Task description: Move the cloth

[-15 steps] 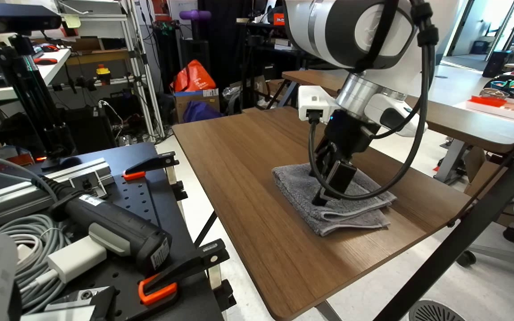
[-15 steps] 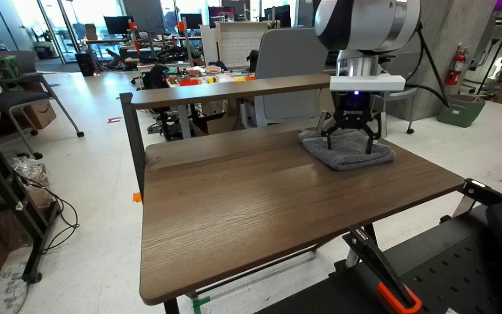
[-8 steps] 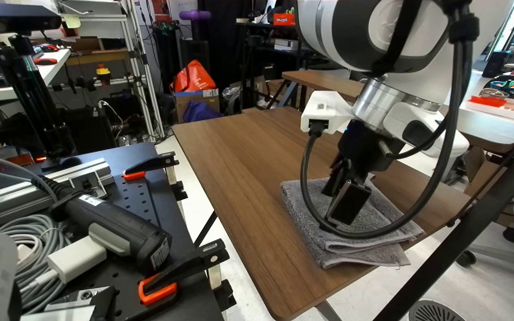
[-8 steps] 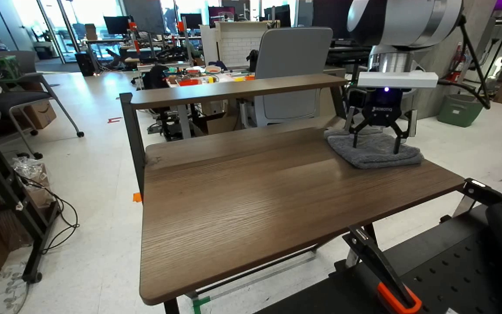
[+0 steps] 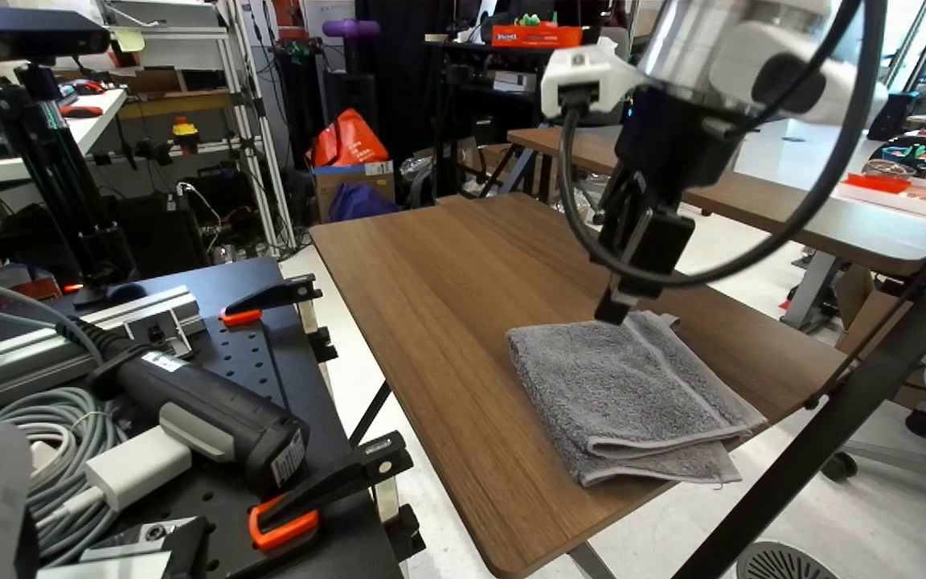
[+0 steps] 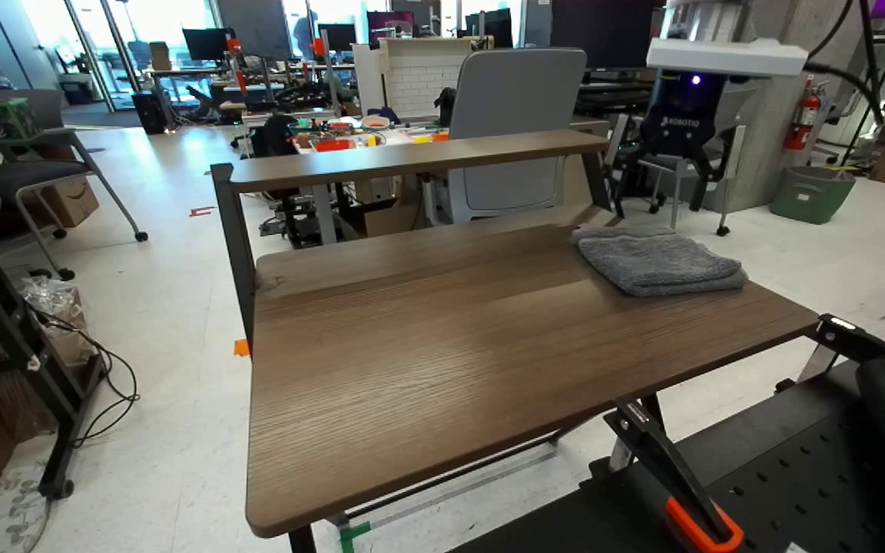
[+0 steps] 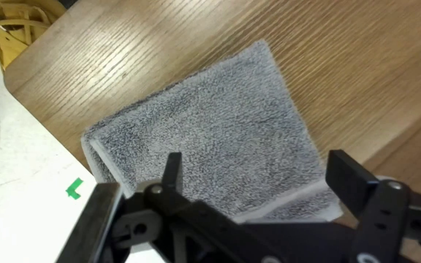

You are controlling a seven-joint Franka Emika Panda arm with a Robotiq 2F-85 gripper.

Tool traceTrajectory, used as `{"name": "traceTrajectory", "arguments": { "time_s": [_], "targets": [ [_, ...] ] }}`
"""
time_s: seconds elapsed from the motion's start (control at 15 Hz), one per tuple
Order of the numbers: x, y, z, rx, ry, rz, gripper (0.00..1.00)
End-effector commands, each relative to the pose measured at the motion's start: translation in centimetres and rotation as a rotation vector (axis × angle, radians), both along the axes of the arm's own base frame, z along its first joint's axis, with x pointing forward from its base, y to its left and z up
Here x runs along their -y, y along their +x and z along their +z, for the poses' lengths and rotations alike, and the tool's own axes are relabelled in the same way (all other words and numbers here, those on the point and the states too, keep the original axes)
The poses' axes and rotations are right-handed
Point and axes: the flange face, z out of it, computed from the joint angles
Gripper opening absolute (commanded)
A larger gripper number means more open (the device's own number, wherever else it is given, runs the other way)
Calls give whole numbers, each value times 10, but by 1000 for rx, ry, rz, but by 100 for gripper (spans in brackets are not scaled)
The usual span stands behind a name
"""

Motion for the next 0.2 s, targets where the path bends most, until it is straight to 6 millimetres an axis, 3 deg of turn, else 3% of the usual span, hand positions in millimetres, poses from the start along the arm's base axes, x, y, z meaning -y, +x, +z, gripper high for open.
{"name": "traceTrajectory", "arguments": {
  "time_s": [0.0, 0.13],
  "targets": [
    [-9, -3, 15, 4, 4, 38, 100],
    [-24, -11, 35, 6, 17, 81, 100]
  ]
}}
